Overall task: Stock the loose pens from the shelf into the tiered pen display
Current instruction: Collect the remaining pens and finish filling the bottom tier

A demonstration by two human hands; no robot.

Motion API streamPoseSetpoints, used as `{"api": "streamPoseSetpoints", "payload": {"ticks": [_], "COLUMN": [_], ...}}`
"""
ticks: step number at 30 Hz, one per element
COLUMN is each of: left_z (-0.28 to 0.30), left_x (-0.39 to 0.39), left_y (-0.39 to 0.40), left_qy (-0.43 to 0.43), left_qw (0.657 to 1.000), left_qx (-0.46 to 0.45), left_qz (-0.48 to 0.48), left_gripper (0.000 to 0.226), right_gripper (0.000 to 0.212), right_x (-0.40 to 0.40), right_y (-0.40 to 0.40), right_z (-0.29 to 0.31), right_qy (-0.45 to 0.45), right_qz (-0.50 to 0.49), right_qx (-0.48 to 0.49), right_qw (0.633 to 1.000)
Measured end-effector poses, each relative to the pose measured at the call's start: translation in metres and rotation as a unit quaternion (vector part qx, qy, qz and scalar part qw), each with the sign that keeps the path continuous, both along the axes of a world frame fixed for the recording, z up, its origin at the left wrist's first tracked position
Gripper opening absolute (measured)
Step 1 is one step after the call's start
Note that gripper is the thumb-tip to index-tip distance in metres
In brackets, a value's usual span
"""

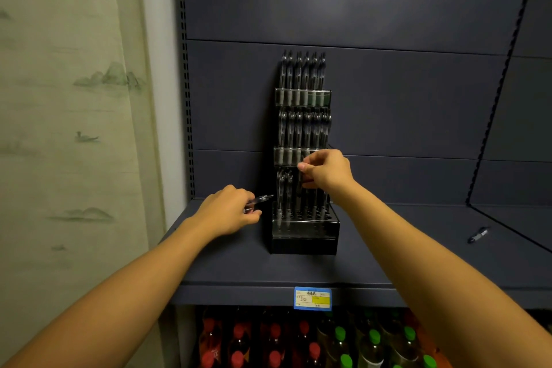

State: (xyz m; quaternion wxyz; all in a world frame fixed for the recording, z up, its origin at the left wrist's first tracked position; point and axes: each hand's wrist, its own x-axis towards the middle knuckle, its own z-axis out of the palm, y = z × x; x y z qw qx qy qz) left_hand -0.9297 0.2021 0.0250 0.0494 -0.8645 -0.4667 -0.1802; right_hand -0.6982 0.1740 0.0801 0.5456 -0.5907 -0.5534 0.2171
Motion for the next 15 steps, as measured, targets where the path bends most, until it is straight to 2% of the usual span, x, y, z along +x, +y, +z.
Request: {"api": "streamPoseSetpoints", "payload": {"ticks": [5,9,15], "left_z": [0.000,0.000,0.001], "left_x": [0.001,0.003,0.008], "left_y": [0.000,0.000,0.000], "left_qy": [-0.006,-0.011,-0.016], "left_qw": [1.000,1.000,1.000], "left_qx": [-0.002,-0.004,-0.006], "left_qz": [-0.008,-0.009,-0.016], "left_gripper": [0.032,0.034,0.036], "right_gripper": [0.014,0.016,0.021], "right_x": [-0.001,-0.001,0.001], "right_y": [0.007,0.008,0.000], "right_z": [-0.013,-0.017,-0.013], "right_qy": [-0.095,-0.114,-0.193], "right_qz": [-0.013,-0.022,-0.024], "right_qx": [-0.064,-0.072,-0.122], "right_qw": [0.993,0.991,0.973]}}
